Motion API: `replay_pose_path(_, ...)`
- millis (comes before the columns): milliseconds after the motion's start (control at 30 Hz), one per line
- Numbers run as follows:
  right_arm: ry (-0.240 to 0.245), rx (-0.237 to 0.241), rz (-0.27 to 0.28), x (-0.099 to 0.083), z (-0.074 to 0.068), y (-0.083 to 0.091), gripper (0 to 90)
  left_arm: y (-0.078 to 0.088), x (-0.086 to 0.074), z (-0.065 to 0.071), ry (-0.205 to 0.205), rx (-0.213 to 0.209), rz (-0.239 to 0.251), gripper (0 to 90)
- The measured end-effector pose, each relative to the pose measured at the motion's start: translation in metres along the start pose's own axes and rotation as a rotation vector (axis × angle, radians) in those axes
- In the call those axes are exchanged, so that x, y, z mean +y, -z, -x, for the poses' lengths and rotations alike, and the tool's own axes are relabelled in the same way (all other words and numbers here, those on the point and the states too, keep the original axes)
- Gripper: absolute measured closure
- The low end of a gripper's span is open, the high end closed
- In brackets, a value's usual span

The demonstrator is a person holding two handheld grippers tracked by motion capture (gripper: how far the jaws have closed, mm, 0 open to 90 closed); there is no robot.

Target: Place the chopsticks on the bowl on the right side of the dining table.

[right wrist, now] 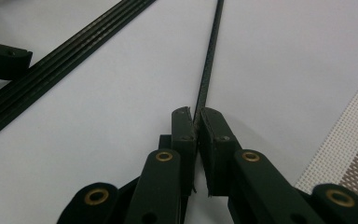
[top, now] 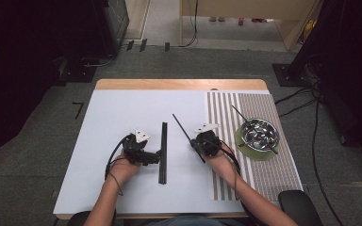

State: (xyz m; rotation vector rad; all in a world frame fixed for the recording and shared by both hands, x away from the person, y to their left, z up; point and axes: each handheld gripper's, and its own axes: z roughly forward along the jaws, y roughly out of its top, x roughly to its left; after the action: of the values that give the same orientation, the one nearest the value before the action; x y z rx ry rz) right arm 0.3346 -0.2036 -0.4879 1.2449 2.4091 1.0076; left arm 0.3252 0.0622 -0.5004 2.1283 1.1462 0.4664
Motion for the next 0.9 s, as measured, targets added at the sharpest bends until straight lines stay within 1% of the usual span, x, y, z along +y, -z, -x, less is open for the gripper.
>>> replay_pose_path(233,-0.006,0.004,-0.016,0.002,0.005,0.002,86.4,0.000,0.000,0.000,0.001,0.000,0.000,0.0)
replay_pose_path(300,0.009,-0.014,-0.022,0.003,0.006,0.003,86.7,0.000,0.000,0.000,0.000,0.000,0.001,0.0)
replay_pose_path(433,0.014,-0.034,-0.028,0.002,0.008,0.003,86.5,0.000,0.000,0.000,0.000,0.000,0.001,0.0)
replay_pose_path(667,0.021,-0.049,0.015,-0.002,0.006,0.000,85.6,0.000,0.000,0.000,0.000,0.000,0.002,0.0)
replay_pose_path(767,0.009,-0.039,0.011,-0.002,0.008,0.000,86.9,0.000,0.000,0.000,0.000,0.000,0.002,0.0)
replay_pose_path(900,-0.033,-0.015,-0.004,0.001,0.012,0.000,87.2,0.000,0.000,0.000,0.000,0.000,0.001,0.0)
